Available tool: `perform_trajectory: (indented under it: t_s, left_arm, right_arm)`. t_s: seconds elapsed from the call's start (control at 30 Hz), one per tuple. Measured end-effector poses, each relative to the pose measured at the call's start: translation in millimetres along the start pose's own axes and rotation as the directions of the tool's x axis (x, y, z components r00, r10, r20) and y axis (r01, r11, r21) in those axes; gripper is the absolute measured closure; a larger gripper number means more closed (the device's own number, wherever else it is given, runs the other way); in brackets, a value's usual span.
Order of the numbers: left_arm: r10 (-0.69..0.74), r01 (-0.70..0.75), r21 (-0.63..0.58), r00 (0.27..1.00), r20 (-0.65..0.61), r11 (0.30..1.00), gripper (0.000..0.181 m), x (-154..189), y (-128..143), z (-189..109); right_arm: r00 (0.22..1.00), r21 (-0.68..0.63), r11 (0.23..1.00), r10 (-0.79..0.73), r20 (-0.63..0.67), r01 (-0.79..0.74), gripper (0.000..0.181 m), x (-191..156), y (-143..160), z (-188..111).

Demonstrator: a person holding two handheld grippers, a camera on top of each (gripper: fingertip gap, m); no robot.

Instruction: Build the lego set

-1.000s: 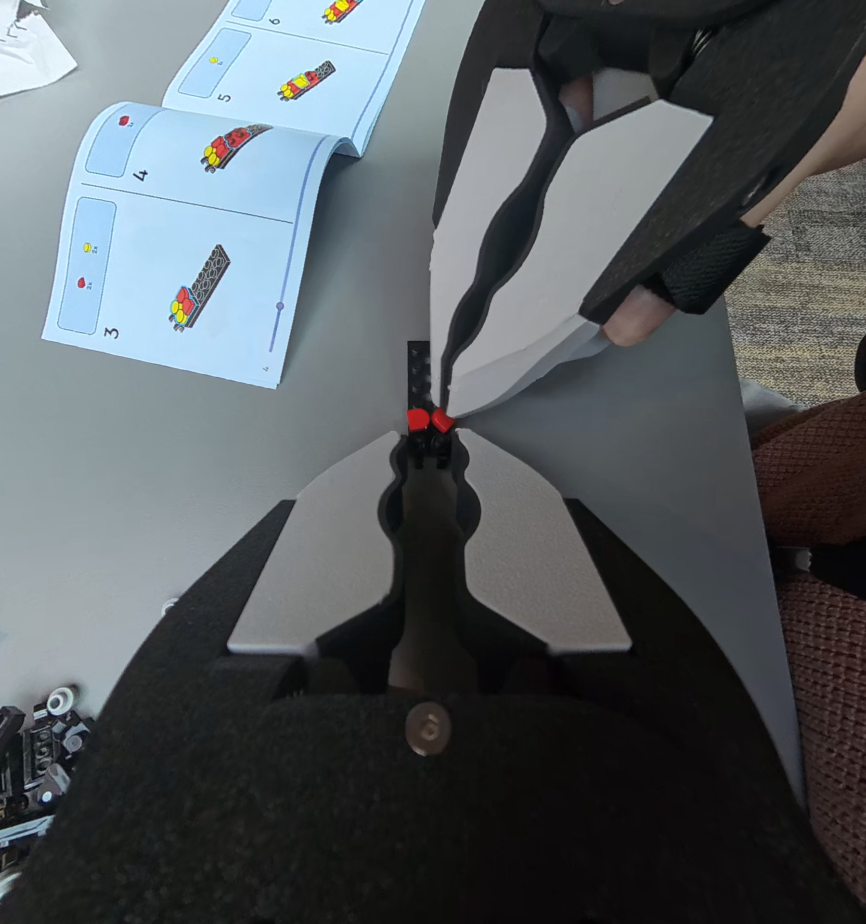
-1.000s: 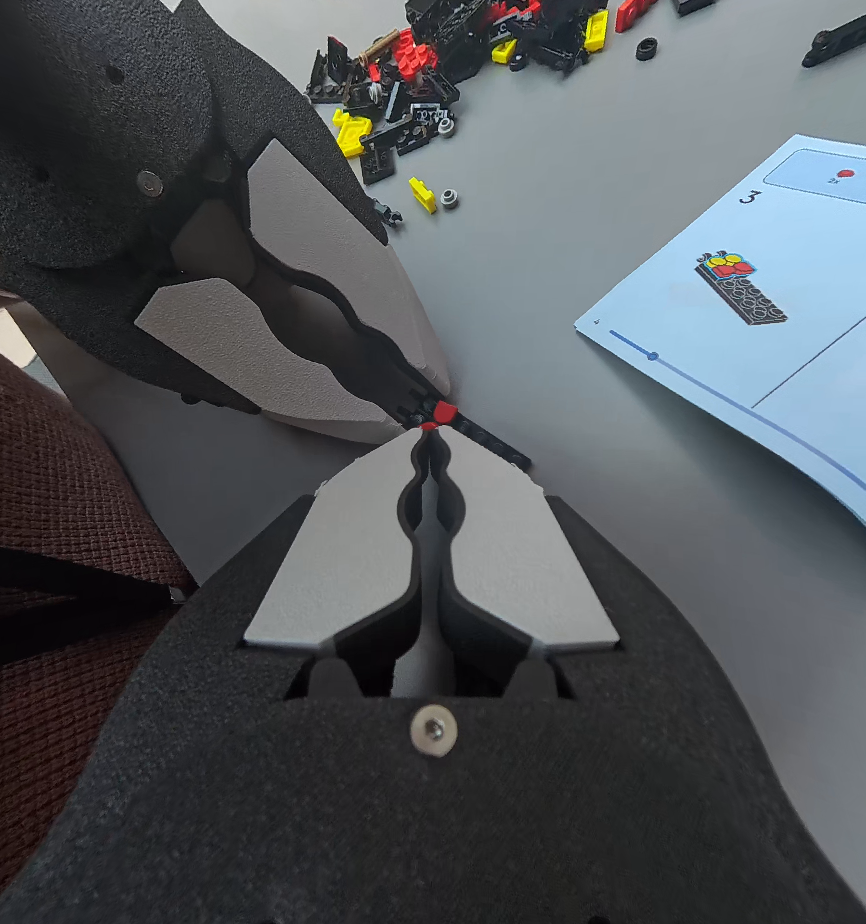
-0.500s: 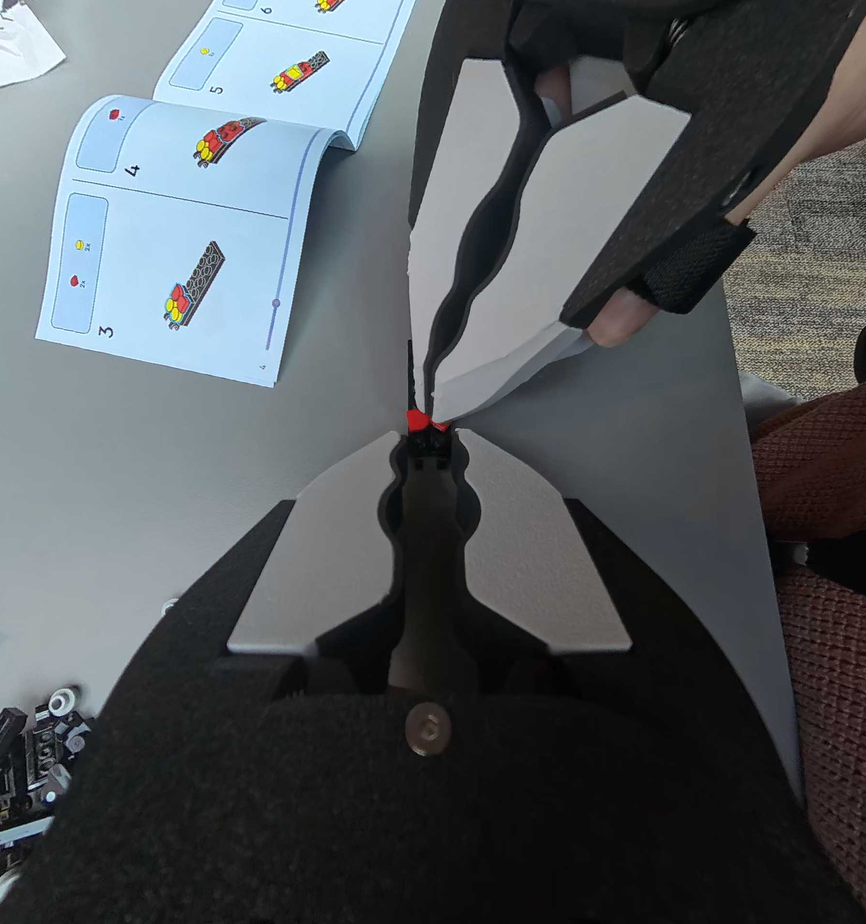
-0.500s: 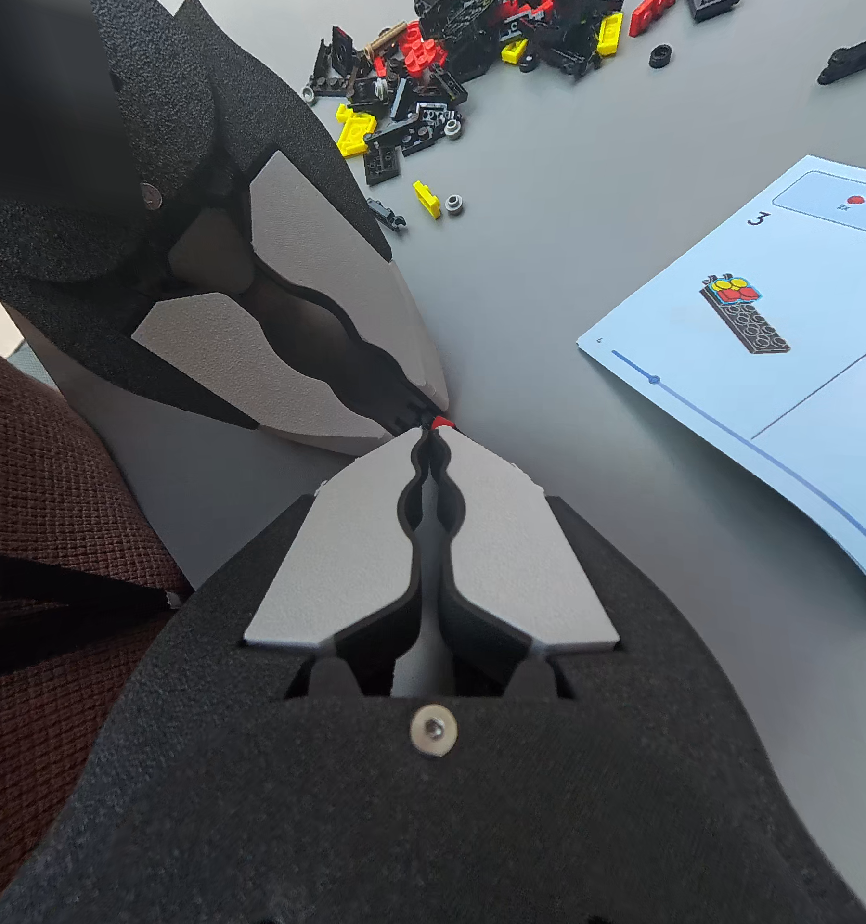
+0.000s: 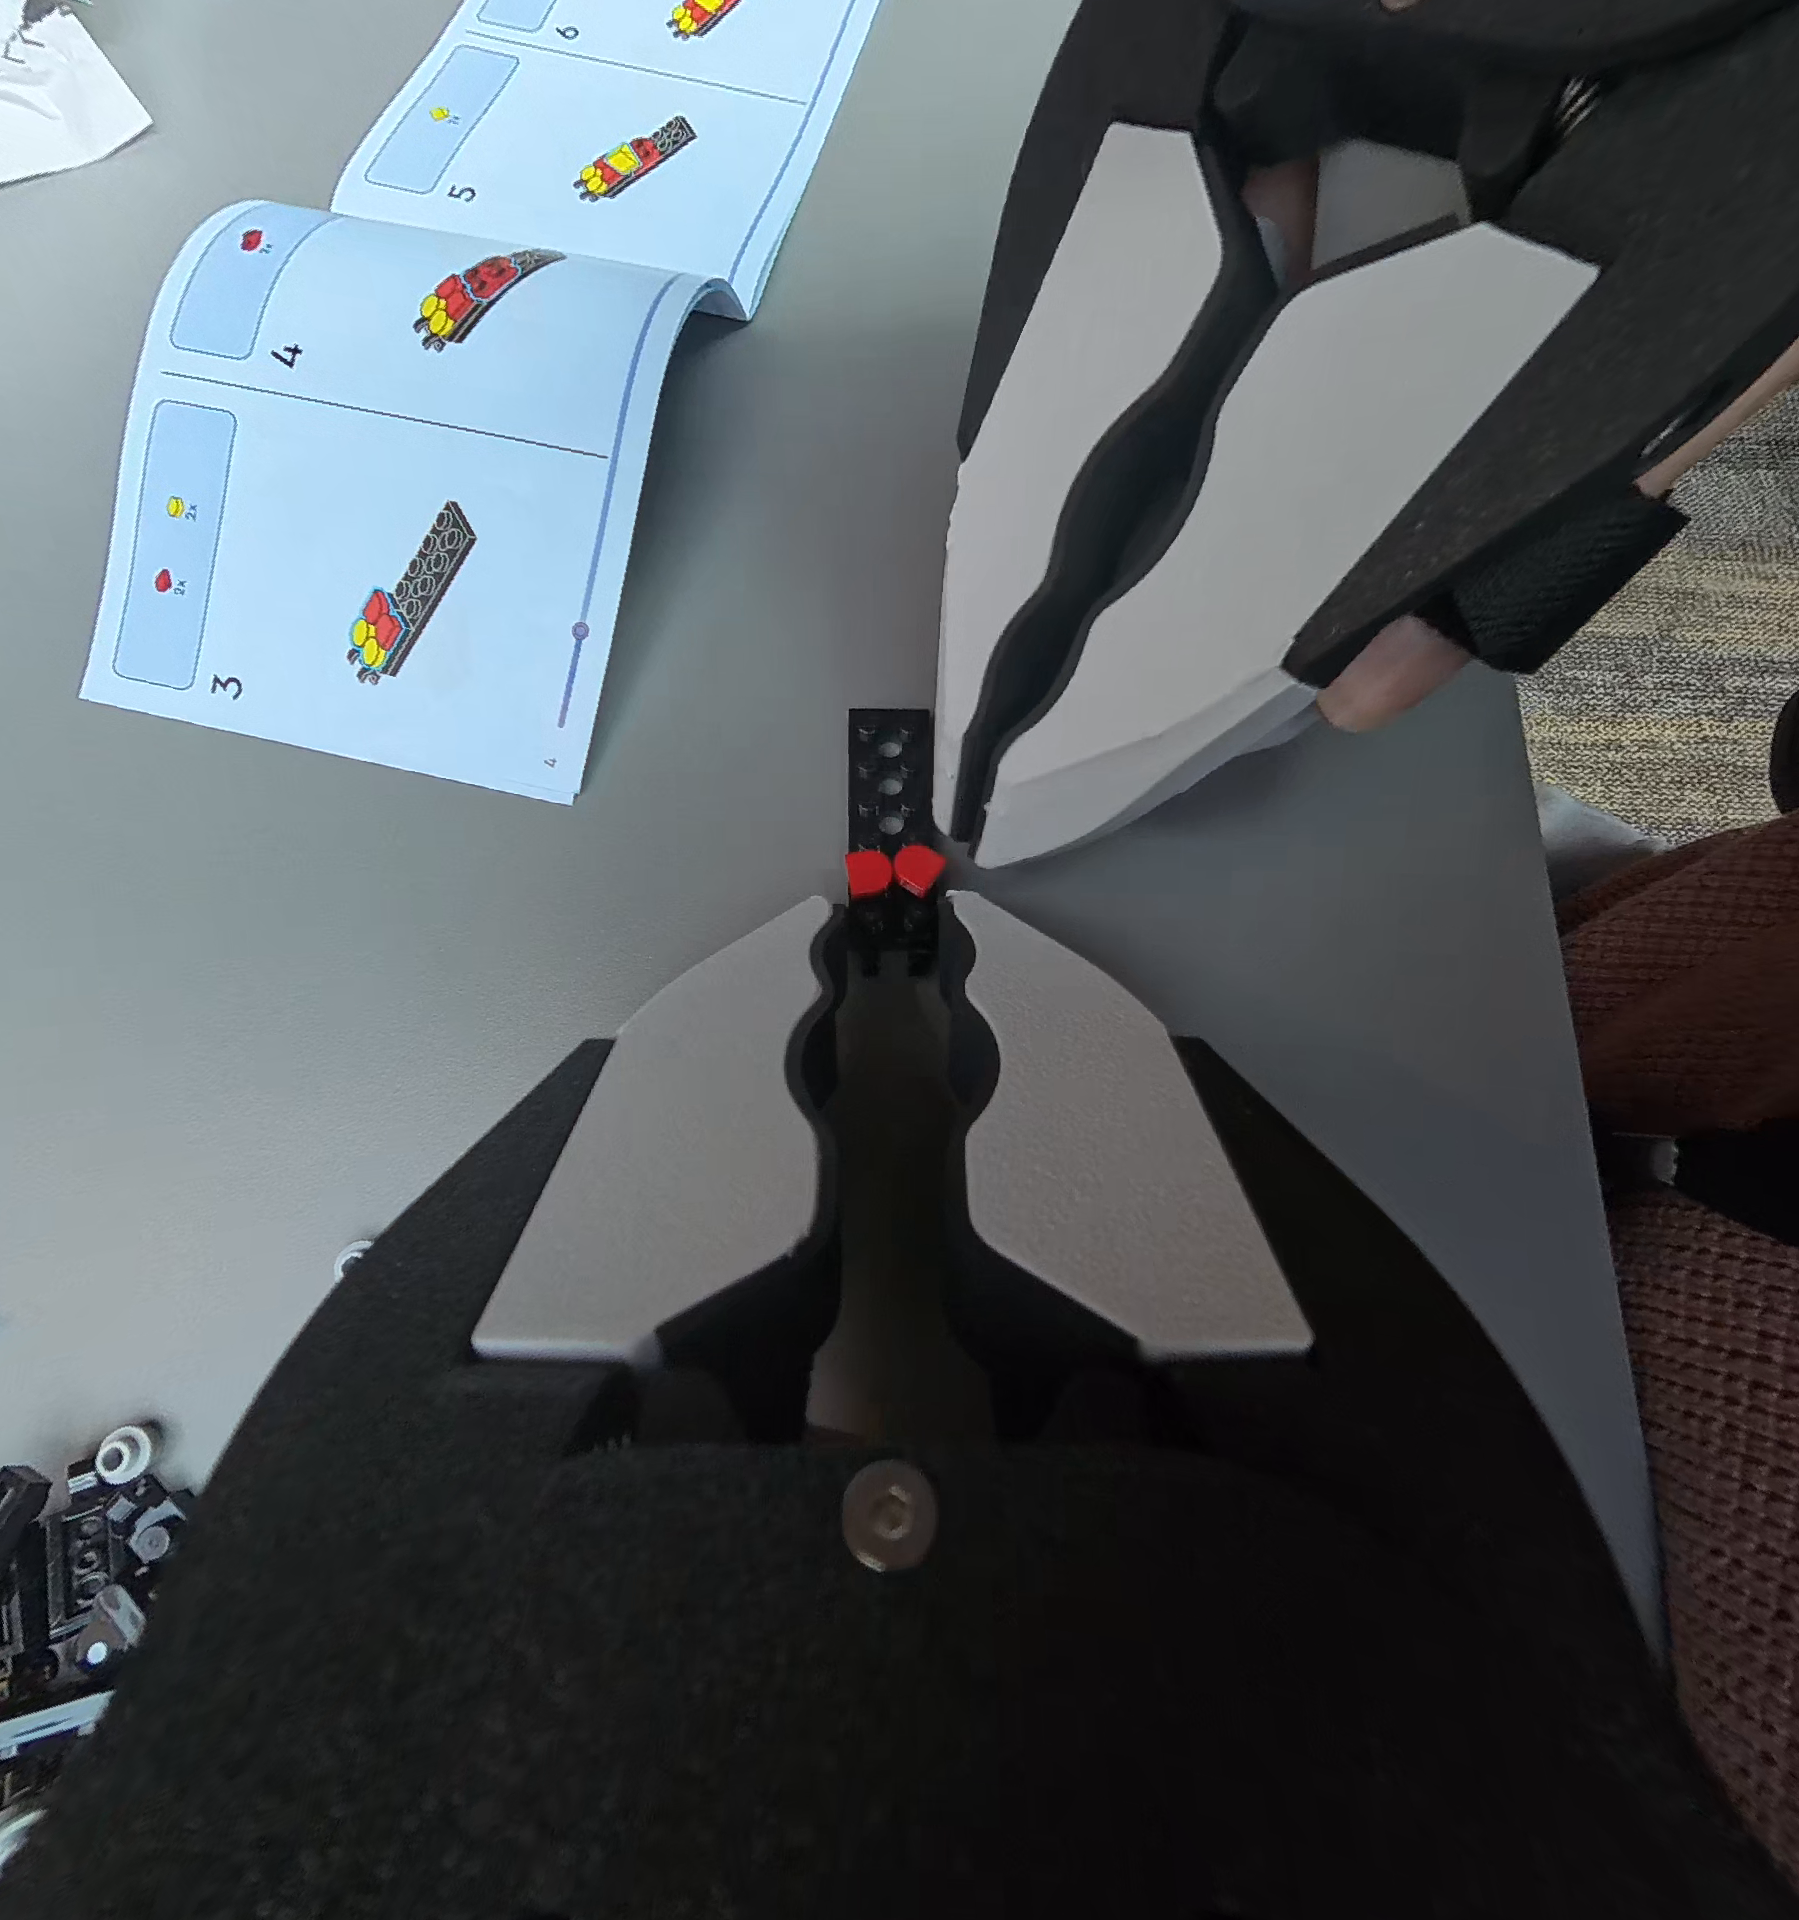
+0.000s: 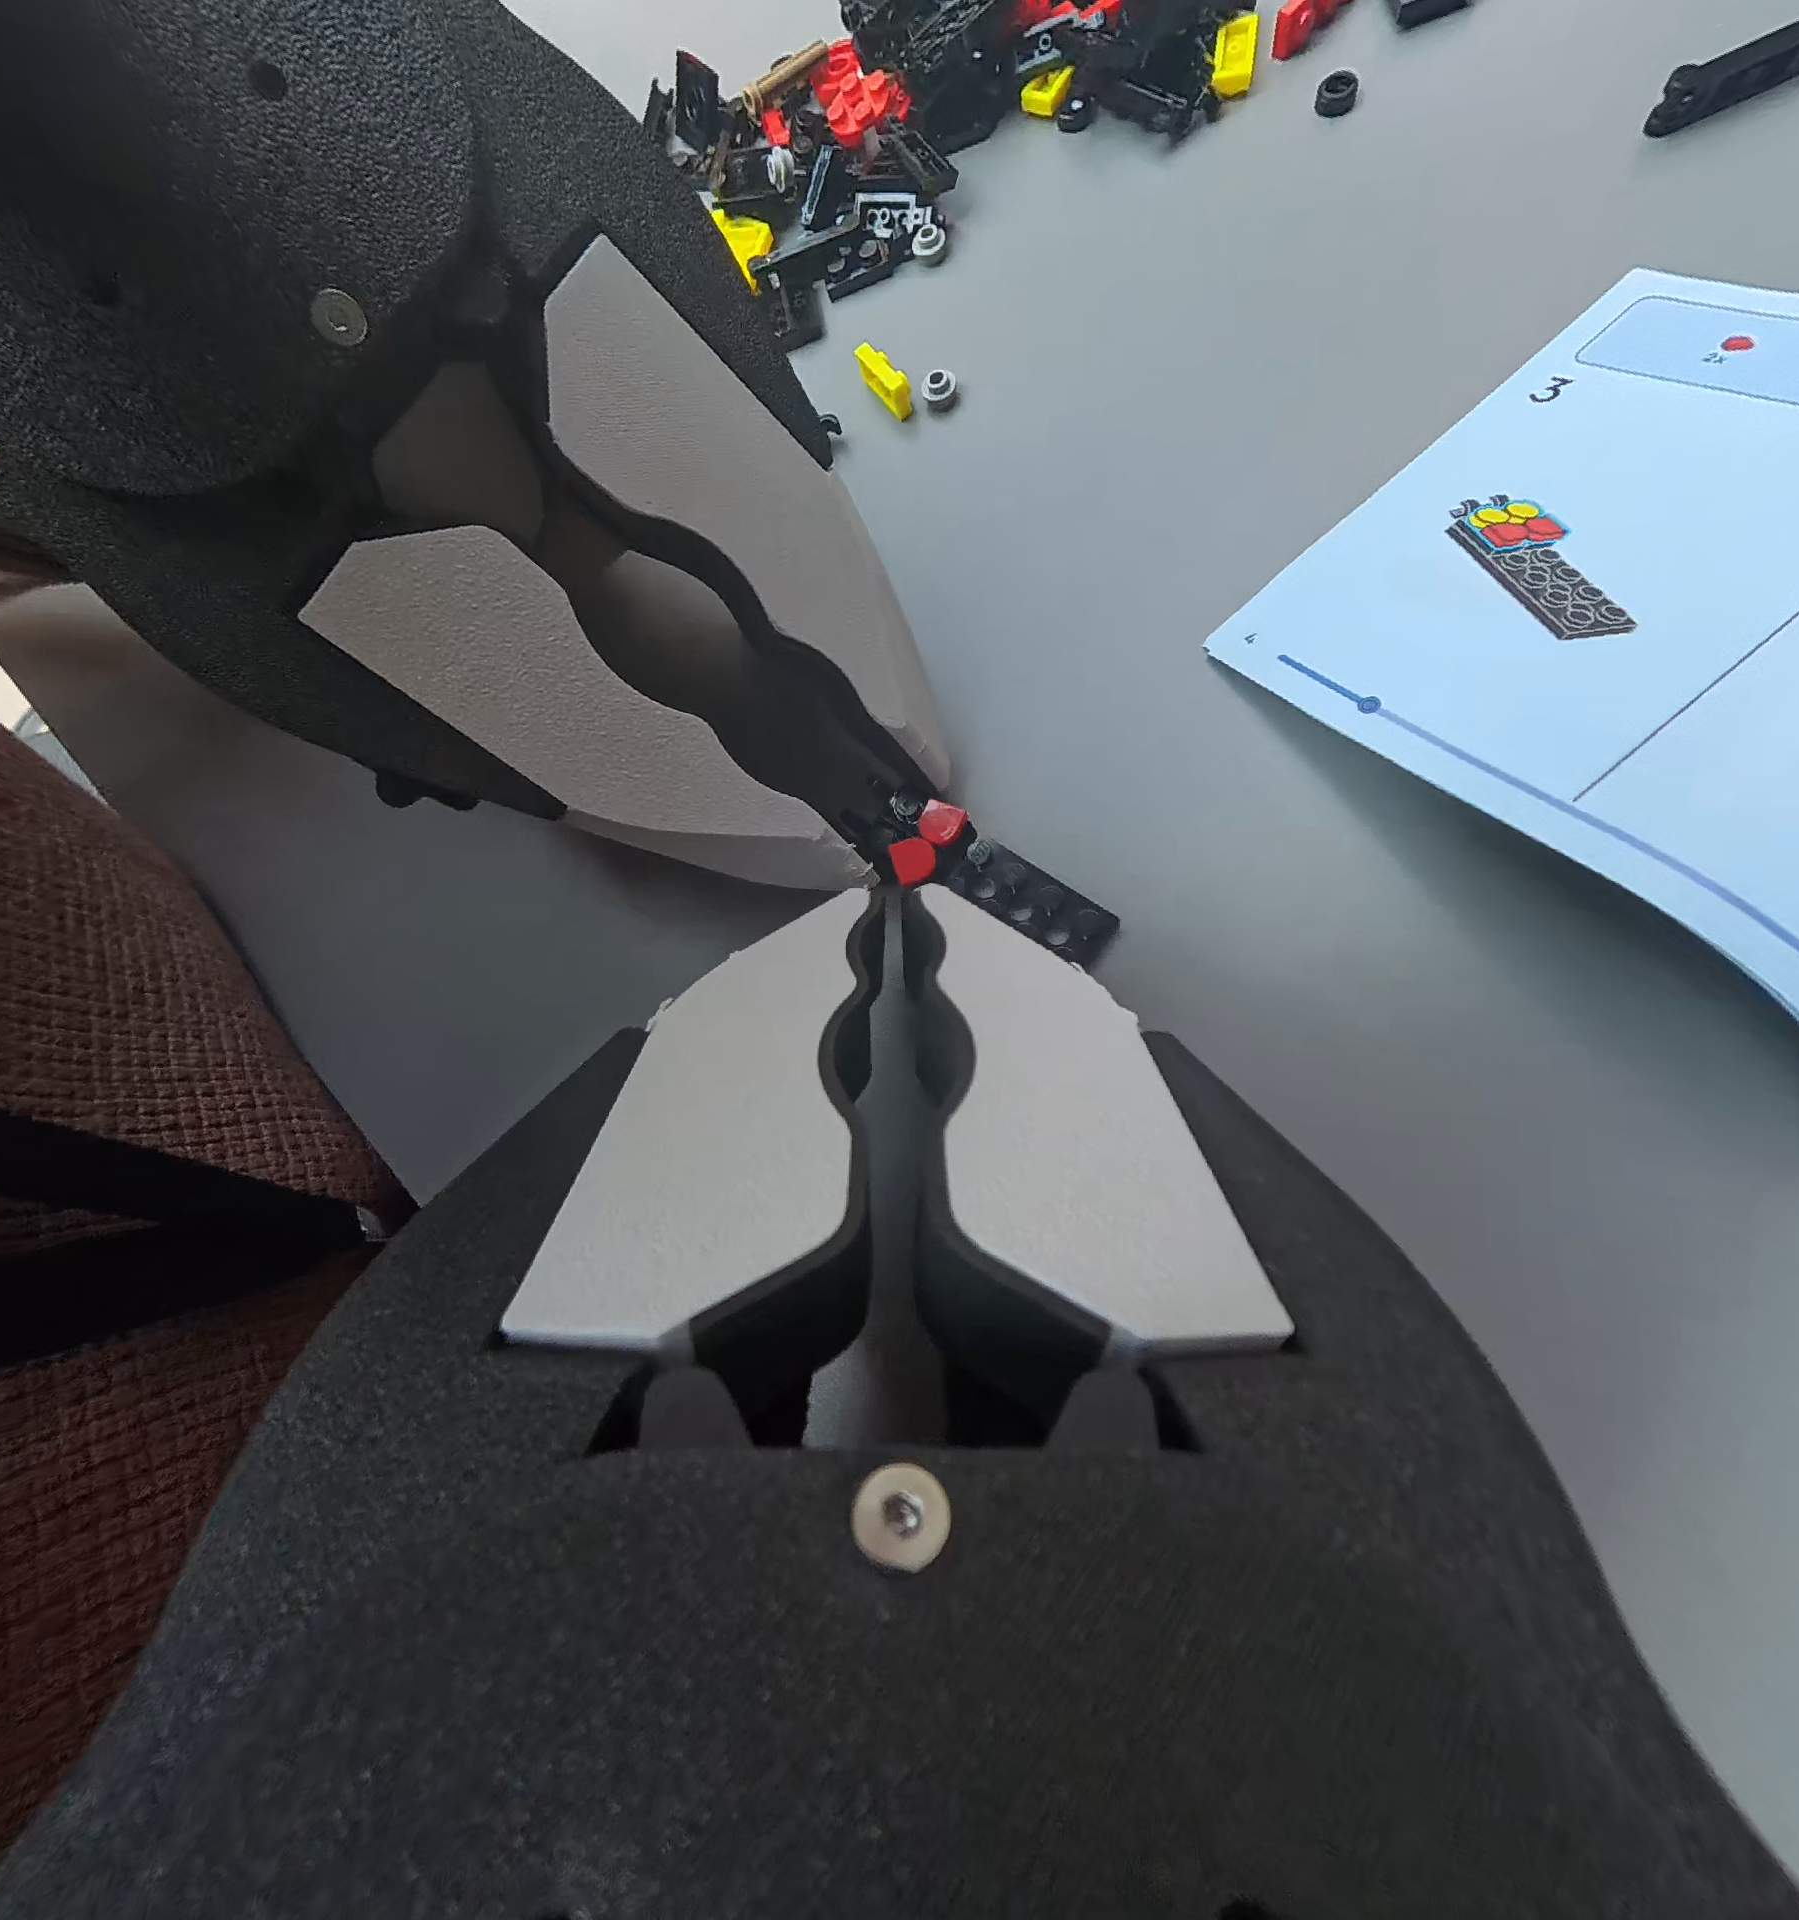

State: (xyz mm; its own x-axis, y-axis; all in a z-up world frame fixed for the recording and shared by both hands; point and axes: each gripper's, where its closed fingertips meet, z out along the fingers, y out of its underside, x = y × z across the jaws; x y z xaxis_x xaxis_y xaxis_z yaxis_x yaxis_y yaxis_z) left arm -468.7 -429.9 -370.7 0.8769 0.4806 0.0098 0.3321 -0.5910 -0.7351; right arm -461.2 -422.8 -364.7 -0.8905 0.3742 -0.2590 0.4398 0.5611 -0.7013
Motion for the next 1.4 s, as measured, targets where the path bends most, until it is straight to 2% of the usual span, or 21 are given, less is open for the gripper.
perform_trajectory:
  t_s: [0.03, 1.4]
  left_arm:
    - [0.0, 0.0, 0.001, 1.0, 0.0, 1.0, 0.165, 0.1, 0.0, 0.0]
    - [0.004, -0.004, -0.007, 1.0, -0.005, 1.0, 0.165, 0.7, 0.3, -0.2]
  right_arm:
    - [1.0, 0.004, 1.0, -0.003, -0.003, 0.003, 0.178, -1.1, -0.1, 1.0]
    - [0.999, 0.005, 1.0, -0.011, -0.052, 0.011, 0.175, 6.1, -2.9, 1.8]
